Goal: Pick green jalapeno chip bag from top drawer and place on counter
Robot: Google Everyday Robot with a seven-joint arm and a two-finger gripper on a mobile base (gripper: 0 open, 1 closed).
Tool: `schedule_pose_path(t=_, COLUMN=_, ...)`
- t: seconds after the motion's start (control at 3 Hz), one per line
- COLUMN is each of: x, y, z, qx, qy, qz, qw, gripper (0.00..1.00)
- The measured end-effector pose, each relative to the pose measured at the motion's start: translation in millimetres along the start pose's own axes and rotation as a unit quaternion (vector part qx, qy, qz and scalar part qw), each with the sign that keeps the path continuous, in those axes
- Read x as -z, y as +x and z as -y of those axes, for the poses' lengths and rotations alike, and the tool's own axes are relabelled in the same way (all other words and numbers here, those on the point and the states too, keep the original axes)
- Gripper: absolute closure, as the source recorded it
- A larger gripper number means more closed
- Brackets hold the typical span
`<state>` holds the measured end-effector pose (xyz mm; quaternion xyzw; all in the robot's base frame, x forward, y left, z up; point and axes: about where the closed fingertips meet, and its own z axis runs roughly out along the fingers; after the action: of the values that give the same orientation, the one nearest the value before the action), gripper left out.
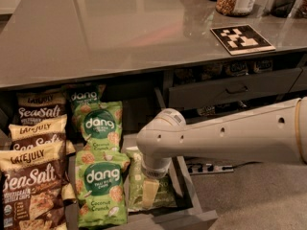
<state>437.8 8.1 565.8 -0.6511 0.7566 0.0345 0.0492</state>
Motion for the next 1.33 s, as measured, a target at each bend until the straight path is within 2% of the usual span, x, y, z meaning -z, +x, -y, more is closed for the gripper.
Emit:
schedule_pose_path(t=0.33, x=4.6, y=-0.6, z=0.1, qx=0.0, qy=0.0, qz=0.0, qw=1.0, gripper=0.18)
schedule_pose_path(t=1.33, x=14.4, y=-1.7, z=0.2, qx=0.0, qy=0.0, qz=0.0, qw=1.0, gripper=0.9)
